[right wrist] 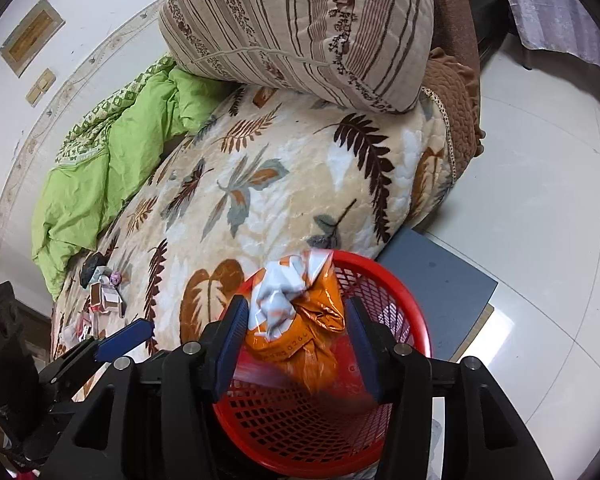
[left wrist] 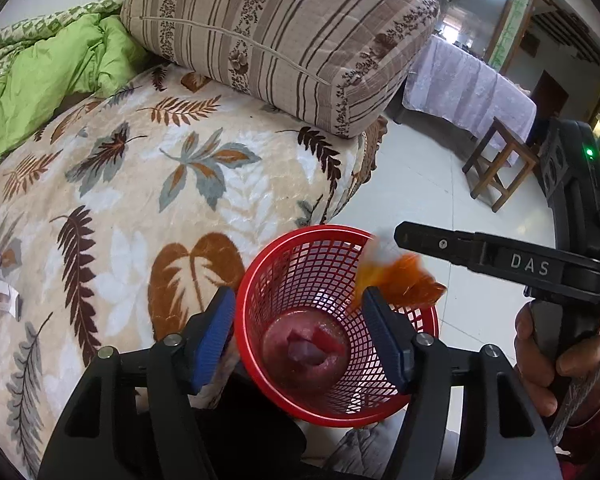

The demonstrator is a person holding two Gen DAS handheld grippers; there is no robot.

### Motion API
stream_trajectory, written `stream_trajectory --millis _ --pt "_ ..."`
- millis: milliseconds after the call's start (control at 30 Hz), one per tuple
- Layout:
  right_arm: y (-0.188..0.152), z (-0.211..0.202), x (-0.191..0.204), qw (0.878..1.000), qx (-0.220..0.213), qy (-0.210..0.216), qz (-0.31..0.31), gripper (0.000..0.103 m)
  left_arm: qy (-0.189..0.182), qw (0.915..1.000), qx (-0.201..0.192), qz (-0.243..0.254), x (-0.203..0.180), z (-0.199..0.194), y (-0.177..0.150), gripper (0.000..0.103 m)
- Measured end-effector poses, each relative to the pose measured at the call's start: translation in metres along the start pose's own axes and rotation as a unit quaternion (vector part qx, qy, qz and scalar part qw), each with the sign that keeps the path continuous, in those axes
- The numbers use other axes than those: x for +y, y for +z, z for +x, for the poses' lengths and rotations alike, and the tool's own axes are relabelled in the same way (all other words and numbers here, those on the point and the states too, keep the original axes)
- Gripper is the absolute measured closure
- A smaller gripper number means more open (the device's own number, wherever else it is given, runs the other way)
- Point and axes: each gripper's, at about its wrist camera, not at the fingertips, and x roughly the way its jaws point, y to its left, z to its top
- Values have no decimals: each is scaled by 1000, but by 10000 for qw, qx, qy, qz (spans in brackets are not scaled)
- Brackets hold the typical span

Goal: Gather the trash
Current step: 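Open the right gripper to drop the wrappers into the wastebasket, then move the left gripper to the white sock and close on it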

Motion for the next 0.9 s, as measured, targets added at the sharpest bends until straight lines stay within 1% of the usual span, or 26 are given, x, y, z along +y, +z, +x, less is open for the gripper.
stream_trajectory --millis 100,233,400,467,733,900 --pt "2 -2 4 10000 -69 28 -31 50 87 9999 -80 -94 8 -8 -2 38" --pt "4 0 19 9997 -99 146 -153 50 320 9989 -225 -262 24 -23 -8 38" --pt "1 11 51 9982 -14 350 -493 50 842 9944 -458 -448 52 -48 -22 35" --pt "-2 17 69 9965 37 448 -702 50 969 9924 -519 -556 63 -57 -26 35" --pt "-17 45 136 9860 301 873 -1389 50 1442 9786 -770 -1248 118 -99 -50 35" --pt "-29 58 166 9779 431 977 -1799 49 1637 9676 -884 -1709 152 -121 -69 35"
